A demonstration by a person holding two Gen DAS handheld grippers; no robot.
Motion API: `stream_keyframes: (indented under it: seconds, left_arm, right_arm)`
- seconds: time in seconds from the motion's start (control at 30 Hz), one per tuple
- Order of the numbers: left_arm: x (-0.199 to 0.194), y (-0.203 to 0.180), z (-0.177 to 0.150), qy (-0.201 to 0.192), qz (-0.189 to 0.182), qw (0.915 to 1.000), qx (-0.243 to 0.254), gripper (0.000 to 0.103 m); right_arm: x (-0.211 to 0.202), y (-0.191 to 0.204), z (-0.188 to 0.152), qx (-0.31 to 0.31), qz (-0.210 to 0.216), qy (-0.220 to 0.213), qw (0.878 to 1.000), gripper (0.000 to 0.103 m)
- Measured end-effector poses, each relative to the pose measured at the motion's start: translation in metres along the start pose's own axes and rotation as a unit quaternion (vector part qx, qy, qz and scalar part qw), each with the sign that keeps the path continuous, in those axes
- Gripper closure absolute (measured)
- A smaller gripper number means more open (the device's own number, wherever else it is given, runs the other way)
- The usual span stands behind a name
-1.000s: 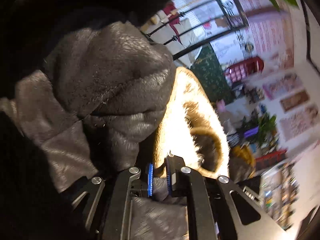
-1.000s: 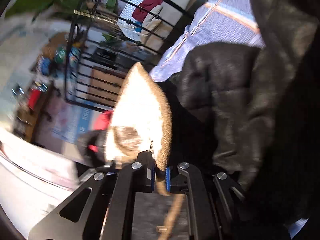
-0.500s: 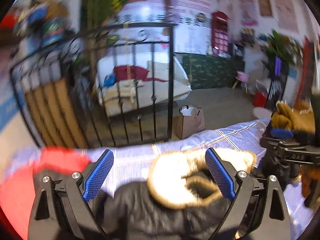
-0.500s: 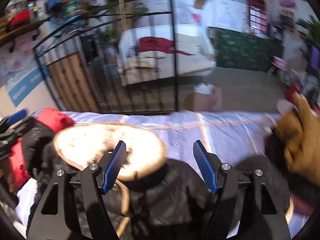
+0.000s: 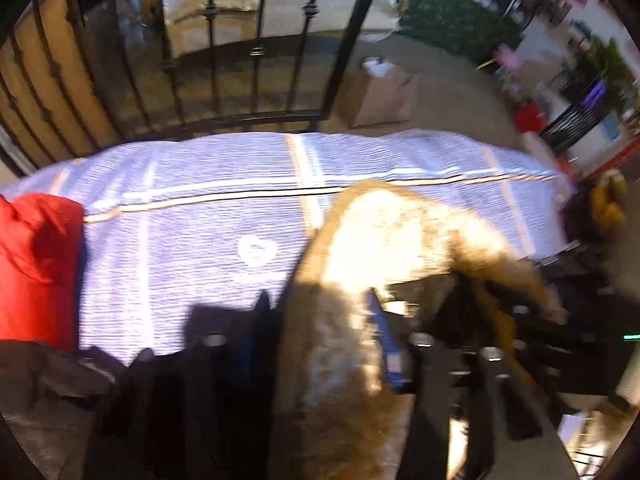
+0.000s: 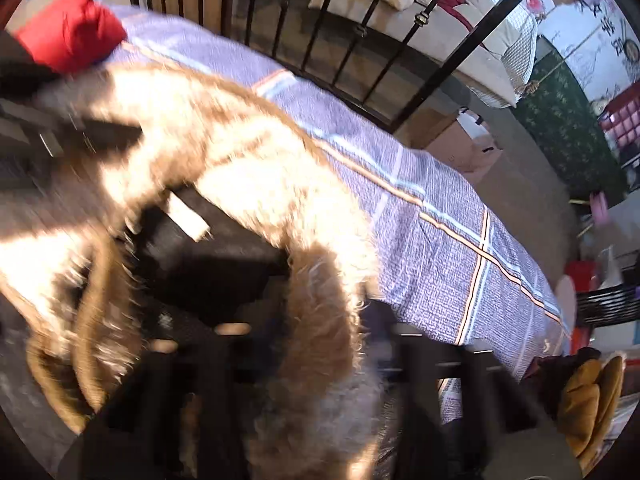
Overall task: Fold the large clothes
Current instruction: 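Grasp the fur-trimmed cuffs with the left tool while the right tool grasps the other cuff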
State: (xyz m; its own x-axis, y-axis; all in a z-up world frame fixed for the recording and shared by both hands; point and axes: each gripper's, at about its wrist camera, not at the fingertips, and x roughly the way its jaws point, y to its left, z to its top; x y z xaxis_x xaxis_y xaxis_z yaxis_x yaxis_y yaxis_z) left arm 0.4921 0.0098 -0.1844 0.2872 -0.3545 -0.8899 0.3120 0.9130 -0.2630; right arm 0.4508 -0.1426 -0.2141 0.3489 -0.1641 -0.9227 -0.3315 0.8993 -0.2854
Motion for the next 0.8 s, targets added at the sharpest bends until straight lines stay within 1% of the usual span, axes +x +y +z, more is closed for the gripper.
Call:
stream_keyframes:
  seconds: [0.03, 0.07, 0.1, 0.13, 0.17, 0.2, 0.23, 0.27, 0.33, 0.37, 0.43, 0.47, 0.5, 0.53, 0.57, 0.6, 0.63, 0.67, 0.7, 0.73, 0.77, 0.8]
  left_arm:
    - [-0.004, 0.004, -0.004, -0.002, -0.028, 0.9995, -0.011, 0.079]
    - [-0.006, 0.007, -0.008, -0.001, -0.047, 0.9987, -0.020, 0.090]
    - [-0.010, 0.007, -0.015, -0.003, -0.068, 0.9972, -0.030, 0.092]
    - [-0.018, 0.013, -0.019, -0.012, -0.098, 0.9942, -0.043, 0.093]
    - [-0.024, 0.016, -0.022, -0.019, -0.125, 0.9905, -0.055, 0.094]
    - [-0.034, 0.023, -0.029, -0.029, -0.164, 0.9833, -0.074, 0.095]
    - [-0.044, 0.030, -0.038, -0.041, -0.205, 0.9733, -0.095, 0.095]
    - [-0.055, 0.037, -0.046, -0.055, -0.242, 0.9620, -0.113, 0.095]
    - [-0.079, 0.046, -0.063, -0.080, -0.316, 0.9359, -0.133, 0.095]
    - [-0.087, 0.050, -0.071, -0.088, -0.331, 0.9296, -0.136, 0.095]
    - [-0.104, 0.051, -0.091, -0.097, -0.344, 0.9260, -0.123, 0.095]
    - [-0.107, 0.052, -0.100, -0.096, -0.355, 0.9217, -0.124, 0.095]
    - [-0.107, 0.054, -0.111, -0.094, -0.381, 0.9101, -0.133, 0.095]
    - [-0.106, 0.060, -0.125, -0.094, -0.420, 0.8895, -0.153, 0.095]
    - [-0.107, 0.065, -0.136, -0.099, -0.443, 0.8752, -0.166, 0.095]
    - [-0.107, 0.069, -0.150, -0.112, -0.468, 0.8582, -0.178, 0.095]
    - [-0.109, 0.071, -0.163, -0.119, -0.476, 0.8523, -0.182, 0.095]
    - [-0.109, 0.072, -0.171, -0.119, -0.480, 0.8491, -0.185, 0.095]
    - [-0.106, 0.071, -0.183, -0.117, -0.499, 0.8368, -0.192, 0.095]
    - [-0.103, 0.068, -0.194, -0.114, -0.514, 0.8273, -0.196, 0.095]
    - [-0.101, 0.066, -0.202, -0.112, -0.524, 0.8220, -0.193, 0.095]
    - [-0.098, 0.059, -0.207, -0.103, -0.521, 0.8276, -0.181, 0.095]
  right_arm:
    - [0.003, -0.003, -0.004, 0.007, 0.004, -0.002, 1.000, 0.083]
    - [0.001, -0.008, -0.007, 0.018, 0.007, -0.009, 1.000, 0.086]
    - [-0.004, -0.016, -0.012, 0.041, 0.019, -0.024, 0.999, 0.087]
    - [-0.014, -0.028, -0.019, 0.079, 0.049, -0.048, 0.995, 0.088]
    - [-0.026, -0.039, -0.025, 0.114, 0.088, -0.072, 0.987, 0.089]
    - [-0.037, -0.053, -0.035, 0.155, 0.145, -0.106, 0.971, 0.089]
    - [-0.053, -0.067, -0.047, 0.190, 0.194, -0.140, 0.952, 0.089]
    - [-0.065, -0.084, -0.067, 0.226, 0.232, -0.172, 0.930, 0.089]
    - [-0.079, -0.109, -0.106, 0.278, 0.279, -0.207, 0.896, 0.090]
    - [-0.083, -0.119, -0.125, 0.297, 0.295, -0.219, 0.881, 0.090]
    - [-0.087, -0.131, -0.156, 0.332, 0.320, -0.231, 0.857, 0.090]
    - [-0.089, -0.131, -0.164, 0.335, 0.321, -0.235, 0.854, 0.090]
    - [-0.094, -0.128, -0.172, 0.333, 0.315, -0.240, 0.856, 0.090]
    - [-0.097, -0.124, -0.178, 0.332, 0.314, -0.244, 0.855, 0.090]
    - [-0.099, -0.122, -0.184, 0.340, 0.330, -0.248, 0.845, 0.090]
    - [-0.099, -0.121, -0.190, 0.351, 0.348, -0.253, 0.832, 0.090]
    - [-0.101, -0.119, -0.198, 0.362, 0.353, -0.263, 0.822, 0.090]
    - [-0.106, -0.115, -0.201, 0.367, 0.351, -0.266, 0.819, 0.090]
    - [-0.106, -0.112, -0.206, 0.377, 0.347, -0.264, 0.817, 0.091]
    - [-0.104, -0.112, -0.208, 0.386, 0.346, -0.262, 0.814, 0.090]
    - [-0.101, -0.111, -0.211, 0.396, 0.345, -0.259, 0.811, 0.091]
    - [-0.099, -0.110, -0.211, 0.398, 0.329, -0.255, 0.817, 0.091]
